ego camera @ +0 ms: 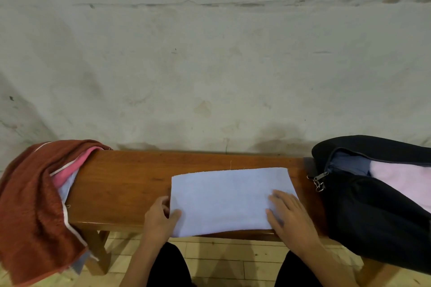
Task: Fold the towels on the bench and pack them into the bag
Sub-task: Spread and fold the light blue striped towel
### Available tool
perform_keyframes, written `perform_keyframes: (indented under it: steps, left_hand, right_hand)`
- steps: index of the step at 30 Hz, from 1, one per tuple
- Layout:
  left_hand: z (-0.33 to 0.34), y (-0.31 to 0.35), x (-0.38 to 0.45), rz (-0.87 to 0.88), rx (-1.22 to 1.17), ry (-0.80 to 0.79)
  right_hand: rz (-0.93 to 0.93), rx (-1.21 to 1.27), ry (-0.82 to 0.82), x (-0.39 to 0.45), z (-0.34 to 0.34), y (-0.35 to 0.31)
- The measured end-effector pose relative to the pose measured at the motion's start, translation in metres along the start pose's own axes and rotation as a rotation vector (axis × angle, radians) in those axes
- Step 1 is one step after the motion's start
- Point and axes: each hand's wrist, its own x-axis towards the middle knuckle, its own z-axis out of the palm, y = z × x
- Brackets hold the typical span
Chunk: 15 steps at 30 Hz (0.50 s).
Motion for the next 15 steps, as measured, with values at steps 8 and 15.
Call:
perform_keyframes:
  steps: [8,15]
  left_hand:
    - [0.004,0.019,0.038,0.353,0.310,0.047]
    - [0.004,0.040,0.081,0.410,0.499,-0.053]
  right_hand:
    - [0.219,0.138,-0.036,0.052,-0.025,0.000]
    - [0.120,-0.068,-0.260,0.110,-0.033,0.005]
